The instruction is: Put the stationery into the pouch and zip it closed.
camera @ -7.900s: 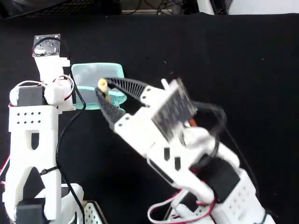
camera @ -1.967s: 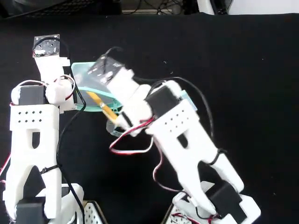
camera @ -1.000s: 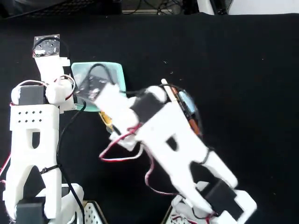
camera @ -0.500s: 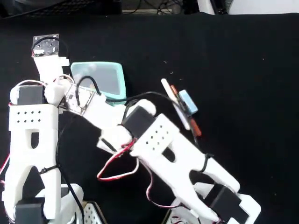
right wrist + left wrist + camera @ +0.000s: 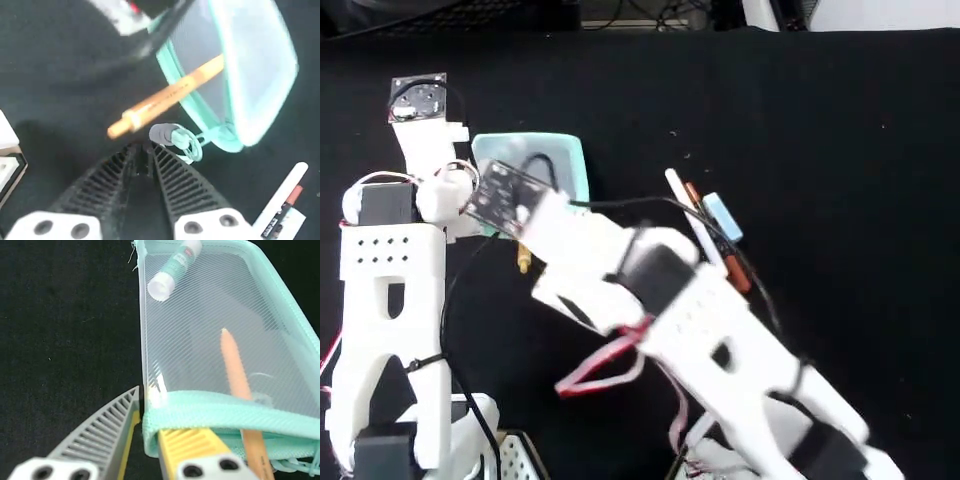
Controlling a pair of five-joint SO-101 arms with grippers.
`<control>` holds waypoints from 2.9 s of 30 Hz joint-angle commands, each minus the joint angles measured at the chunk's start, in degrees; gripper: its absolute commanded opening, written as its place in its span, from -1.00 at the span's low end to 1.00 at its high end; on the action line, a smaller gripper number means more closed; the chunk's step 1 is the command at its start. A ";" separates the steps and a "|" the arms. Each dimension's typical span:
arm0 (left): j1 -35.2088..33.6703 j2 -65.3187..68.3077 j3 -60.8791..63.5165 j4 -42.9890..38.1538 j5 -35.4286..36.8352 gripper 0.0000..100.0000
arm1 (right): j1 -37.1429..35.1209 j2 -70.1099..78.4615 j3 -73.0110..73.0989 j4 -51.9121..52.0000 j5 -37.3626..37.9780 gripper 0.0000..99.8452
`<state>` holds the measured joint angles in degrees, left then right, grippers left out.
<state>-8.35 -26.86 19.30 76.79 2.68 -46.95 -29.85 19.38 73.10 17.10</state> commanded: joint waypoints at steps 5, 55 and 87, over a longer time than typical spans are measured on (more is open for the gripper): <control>-0.04 -0.18 -1.45 0.26 0.26 -0.94 | 1.93 -14.02 17.98 -18.20 0.62 -0.98; -6.29 -15.03 -10.42 8.09 0.44 -0.94 | -2.90 -19.82 32.40 -29.63 3.87 -0.47; -6.29 -14.95 -9.89 8.09 0.18 -0.94 | 2.37 -20.35 35.91 -38.86 3.69 -0.47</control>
<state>-14.33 -40.57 11.91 84.88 2.68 -47.21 -49.54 56.48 36.00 21.14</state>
